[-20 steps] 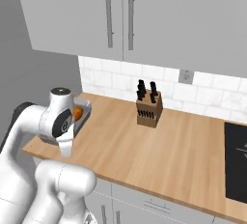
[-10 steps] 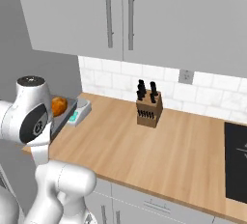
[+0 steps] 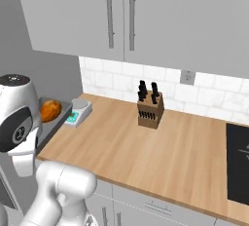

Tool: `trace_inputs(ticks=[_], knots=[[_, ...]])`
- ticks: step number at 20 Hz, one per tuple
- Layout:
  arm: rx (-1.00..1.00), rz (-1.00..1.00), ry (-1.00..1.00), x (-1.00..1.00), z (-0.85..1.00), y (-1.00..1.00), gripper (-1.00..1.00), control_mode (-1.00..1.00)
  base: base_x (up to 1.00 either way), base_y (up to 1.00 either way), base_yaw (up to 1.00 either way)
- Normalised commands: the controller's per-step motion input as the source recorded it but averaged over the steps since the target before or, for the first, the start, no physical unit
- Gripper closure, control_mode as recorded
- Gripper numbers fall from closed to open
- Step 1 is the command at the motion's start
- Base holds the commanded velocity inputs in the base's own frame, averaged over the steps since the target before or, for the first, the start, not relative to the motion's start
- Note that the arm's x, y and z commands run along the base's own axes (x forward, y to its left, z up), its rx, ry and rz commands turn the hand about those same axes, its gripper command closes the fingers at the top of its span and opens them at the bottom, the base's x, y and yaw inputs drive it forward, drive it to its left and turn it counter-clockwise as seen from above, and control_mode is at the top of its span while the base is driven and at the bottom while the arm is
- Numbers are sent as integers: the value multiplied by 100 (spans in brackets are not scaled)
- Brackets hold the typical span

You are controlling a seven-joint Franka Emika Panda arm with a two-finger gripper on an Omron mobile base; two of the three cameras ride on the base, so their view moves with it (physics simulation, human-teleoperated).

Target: Take the meat container that has the chicken drumstick and place it on the second highest rack of the freezer. Then take the vegetable container that has the carrot and mushroom and place it on the highest rack of the freezer.

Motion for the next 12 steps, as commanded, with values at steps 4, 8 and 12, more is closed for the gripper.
trace_inputs(ticks=[4, 8, 12], knots=[[0, 0, 0, 0, 0, 0, 100, -100, 0, 0, 0], [0, 0, 0, -34, -11, 0, 100, -100, 0, 0, 0], [0, 0, -3, -25, -1, 0, 100, 100, -75, 0, 0]])
